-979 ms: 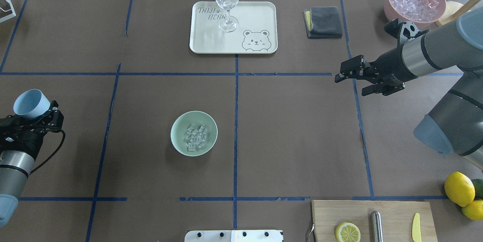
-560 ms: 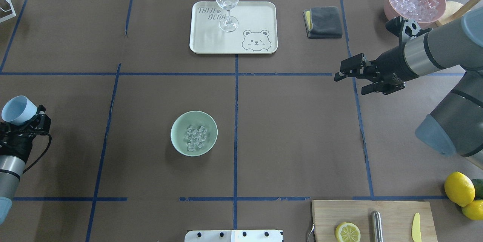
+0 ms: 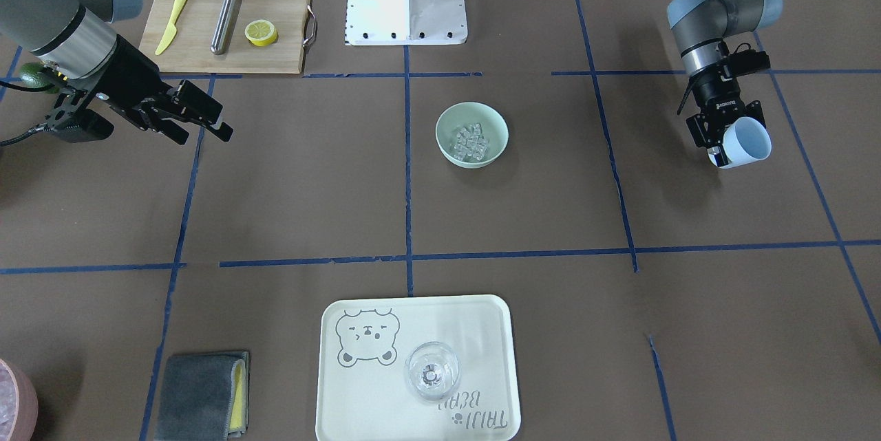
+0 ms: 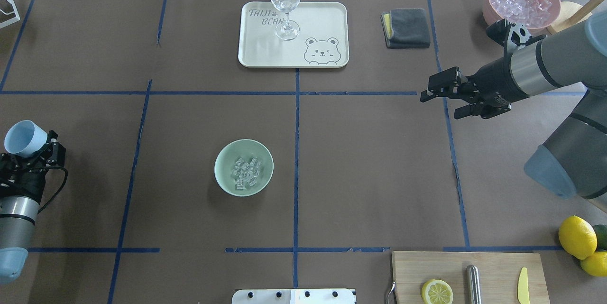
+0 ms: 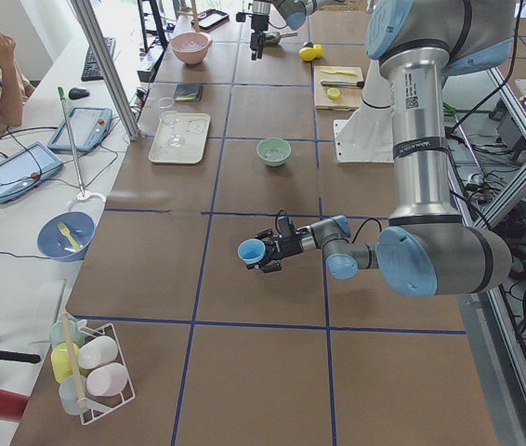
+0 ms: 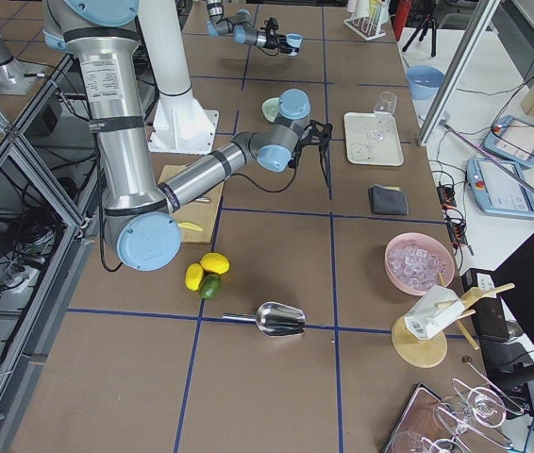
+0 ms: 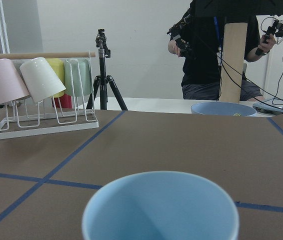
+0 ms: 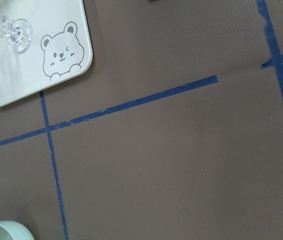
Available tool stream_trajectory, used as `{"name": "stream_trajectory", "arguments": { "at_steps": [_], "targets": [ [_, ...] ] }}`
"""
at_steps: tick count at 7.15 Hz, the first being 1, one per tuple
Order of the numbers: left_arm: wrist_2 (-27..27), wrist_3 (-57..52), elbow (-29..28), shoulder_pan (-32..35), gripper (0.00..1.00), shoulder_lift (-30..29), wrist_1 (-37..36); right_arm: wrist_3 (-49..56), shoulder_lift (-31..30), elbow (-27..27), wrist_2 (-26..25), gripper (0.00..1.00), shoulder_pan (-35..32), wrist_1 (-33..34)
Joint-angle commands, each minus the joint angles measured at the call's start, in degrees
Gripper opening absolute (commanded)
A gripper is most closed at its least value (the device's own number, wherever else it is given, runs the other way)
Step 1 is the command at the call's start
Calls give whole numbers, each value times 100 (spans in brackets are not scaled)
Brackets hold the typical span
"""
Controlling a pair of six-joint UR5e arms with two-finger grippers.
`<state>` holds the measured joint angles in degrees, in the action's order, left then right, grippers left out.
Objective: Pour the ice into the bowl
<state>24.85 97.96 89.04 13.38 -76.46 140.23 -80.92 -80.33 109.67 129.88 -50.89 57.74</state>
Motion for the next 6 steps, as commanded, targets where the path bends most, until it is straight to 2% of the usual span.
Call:
{"name": "stream_trajectory", "arguments": {
  "at_steps": [1, 3, 4, 5, 6],
  "targets": [
    [-33, -5, -255, -2, 0, -141, -4, 6, -18, 28, -6, 100, 9, 0],
    [-33, -5, -247, -2, 0, -150, -13, -3, 8, 37, -6, 100, 9, 9],
    [-33, -31, -264, -2, 18, -185, -13, -3, 17, 37, -6, 100, 9, 9],
    [-33, -110, -281, -10, 62, -211, -22, -3, 17, 28, -6, 100, 9, 9],
    [-33, -250, -264, 7, 100, -229, -31, -3, 17, 37, 2, 100, 9, 9]
  ]
}}
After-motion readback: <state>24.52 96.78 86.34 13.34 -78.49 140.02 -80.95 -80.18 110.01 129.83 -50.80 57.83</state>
